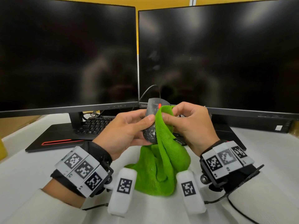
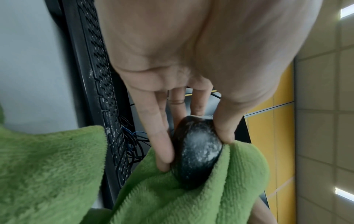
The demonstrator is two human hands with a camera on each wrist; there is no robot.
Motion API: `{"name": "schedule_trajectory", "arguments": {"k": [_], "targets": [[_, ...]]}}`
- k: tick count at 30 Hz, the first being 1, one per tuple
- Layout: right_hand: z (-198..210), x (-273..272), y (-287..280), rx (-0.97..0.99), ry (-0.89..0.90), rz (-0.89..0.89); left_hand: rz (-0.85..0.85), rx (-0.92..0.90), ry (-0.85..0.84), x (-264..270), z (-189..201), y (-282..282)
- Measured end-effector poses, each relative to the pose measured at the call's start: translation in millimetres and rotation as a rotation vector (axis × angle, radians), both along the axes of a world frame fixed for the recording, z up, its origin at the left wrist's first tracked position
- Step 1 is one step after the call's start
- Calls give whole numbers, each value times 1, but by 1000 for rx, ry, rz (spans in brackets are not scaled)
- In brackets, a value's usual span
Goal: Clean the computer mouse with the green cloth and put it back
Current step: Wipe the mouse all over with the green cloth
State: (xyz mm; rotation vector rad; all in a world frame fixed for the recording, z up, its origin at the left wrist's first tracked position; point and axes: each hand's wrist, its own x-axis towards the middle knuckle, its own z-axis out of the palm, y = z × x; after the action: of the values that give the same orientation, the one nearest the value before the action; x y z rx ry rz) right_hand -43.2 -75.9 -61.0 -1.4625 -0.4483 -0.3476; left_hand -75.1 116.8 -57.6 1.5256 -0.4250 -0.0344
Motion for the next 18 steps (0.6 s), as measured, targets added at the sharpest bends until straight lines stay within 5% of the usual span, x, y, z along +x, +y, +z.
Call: {"name": "schedule_trajectory", "arguments": {"k": [18], "targets": [[1, 1, -6, -105, -71, -29, 57, -26, 54, 1, 2, 2]]}}
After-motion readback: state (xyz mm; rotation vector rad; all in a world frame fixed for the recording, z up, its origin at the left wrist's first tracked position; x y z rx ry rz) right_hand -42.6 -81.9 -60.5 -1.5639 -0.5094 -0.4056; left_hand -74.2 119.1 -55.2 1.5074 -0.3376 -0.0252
